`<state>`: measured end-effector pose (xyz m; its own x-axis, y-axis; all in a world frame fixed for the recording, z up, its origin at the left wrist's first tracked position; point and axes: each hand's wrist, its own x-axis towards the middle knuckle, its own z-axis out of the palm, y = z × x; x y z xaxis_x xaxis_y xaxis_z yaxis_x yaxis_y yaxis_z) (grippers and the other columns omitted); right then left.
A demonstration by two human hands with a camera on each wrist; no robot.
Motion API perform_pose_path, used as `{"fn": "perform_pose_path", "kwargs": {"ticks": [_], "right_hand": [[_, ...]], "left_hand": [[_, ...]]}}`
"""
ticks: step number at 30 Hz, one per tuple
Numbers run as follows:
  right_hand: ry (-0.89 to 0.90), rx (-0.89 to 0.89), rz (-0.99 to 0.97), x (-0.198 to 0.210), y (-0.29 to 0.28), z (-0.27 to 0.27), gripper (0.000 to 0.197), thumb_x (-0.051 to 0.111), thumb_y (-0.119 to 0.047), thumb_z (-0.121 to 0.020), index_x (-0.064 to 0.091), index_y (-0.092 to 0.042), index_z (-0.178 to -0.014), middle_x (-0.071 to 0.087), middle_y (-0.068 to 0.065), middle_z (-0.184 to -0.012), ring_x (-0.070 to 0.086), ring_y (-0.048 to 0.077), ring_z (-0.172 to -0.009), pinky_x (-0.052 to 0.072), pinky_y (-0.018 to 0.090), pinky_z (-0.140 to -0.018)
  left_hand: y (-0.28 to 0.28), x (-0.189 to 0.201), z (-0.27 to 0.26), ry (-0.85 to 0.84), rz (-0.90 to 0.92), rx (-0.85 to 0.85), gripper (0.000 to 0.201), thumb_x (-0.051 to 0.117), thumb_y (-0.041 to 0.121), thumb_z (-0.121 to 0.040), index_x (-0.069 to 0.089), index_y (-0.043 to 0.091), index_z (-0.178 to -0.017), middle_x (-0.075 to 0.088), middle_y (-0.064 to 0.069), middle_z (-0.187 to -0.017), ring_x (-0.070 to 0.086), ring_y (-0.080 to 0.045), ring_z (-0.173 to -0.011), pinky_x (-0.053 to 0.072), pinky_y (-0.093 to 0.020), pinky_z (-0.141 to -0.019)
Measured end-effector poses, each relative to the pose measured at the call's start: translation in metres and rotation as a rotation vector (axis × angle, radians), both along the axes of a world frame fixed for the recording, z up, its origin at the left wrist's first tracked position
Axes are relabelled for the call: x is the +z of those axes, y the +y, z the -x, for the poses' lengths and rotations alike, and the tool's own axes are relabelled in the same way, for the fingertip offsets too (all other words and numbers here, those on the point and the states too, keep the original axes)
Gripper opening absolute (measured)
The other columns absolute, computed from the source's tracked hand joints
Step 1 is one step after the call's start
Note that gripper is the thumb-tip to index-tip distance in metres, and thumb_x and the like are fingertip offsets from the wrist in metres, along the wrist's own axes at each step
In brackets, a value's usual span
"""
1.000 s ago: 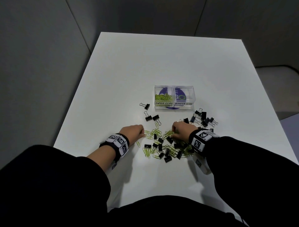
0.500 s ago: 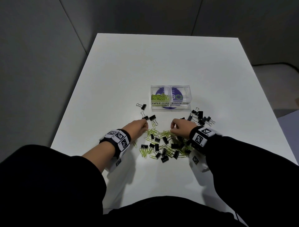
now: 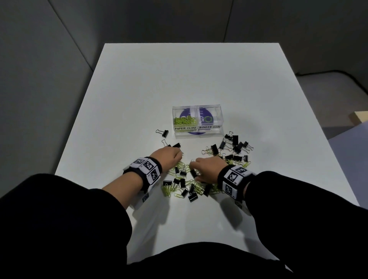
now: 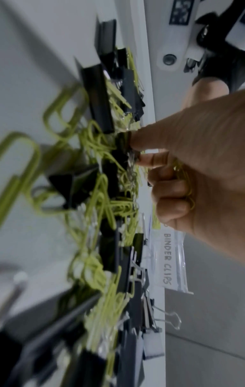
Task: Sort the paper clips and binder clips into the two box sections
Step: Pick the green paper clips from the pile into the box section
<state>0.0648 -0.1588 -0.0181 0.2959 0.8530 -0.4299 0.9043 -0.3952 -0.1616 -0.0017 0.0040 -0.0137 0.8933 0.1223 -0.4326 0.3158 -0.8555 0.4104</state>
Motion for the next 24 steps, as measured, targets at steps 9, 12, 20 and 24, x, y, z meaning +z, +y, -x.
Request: {"fn": "perform_pose_path", "kwargs": {"ticks": [9, 12, 20, 24], "right_hand": [[0.105, -0.267, -0.150, 0.024, -0.007, -0.030, 0.031, 0.052, -0.043, -0.090, 0.054, -0.022, -0.112, 0.065, 0.000, -0.109, 0.061, 0.017, -0.093, 0.047, 0.028, -0.076], [0.029, -0.430, -0.110, 0.025, -0.015, -0.053, 0.034, 0.052, -0.042, -0.090, 0.052, -0.017, -0.114, 0.065, 0.003, -0.107, 0.062, 0.022, -0.094, 0.046, 0.029, -0.071], [-0.029, -0.393, -0.102, 0.012, -0.021, -0.039, 0.039, 0.050, -0.037, -0.092, 0.043, -0.018, -0.126, 0.061, 0.002, -0.120, 0.060, 0.023, -0.106, 0.047, 0.032, -0.080], [0.007, -0.280, -0.015, 0.005, -0.005, -0.021, 0.037, 0.050, -0.038, -0.092, 0.050, -0.014, -0.119, 0.061, 0.004, -0.118, 0.060, 0.024, -0.105, 0.047, 0.035, -0.082]], "left_hand": [[0.001, 0.003, 0.000, 0.064, -0.034, -0.088, 0.032, 0.035, 0.032, -0.099, 0.046, 0.020, -0.126, 0.065, -0.004, -0.108, 0.061, -0.020, -0.094, 0.048, -0.032, -0.081], [-0.011, -0.001, -0.008, 0.061, -0.097, -0.138, 0.052, 0.050, 0.048, -0.089, 0.039, 0.024, -0.133, 0.063, -0.001, -0.116, 0.060, -0.019, -0.102, 0.048, -0.032, -0.084], [-0.029, -0.015, -0.024, 0.035, -0.146, -0.165, 0.041, 0.058, 0.043, -0.086, 0.048, 0.020, -0.119, 0.058, -0.001, -0.121, 0.056, -0.022, -0.109, 0.045, -0.034, -0.086], [-0.026, -0.014, -0.028, 0.044, -0.155, -0.180, 0.028, 0.054, 0.036, -0.090, 0.056, 0.016, -0.111, 0.060, -0.003, -0.114, 0.058, -0.021, -0.104, 0.045, -0.031, -0.082]]}}
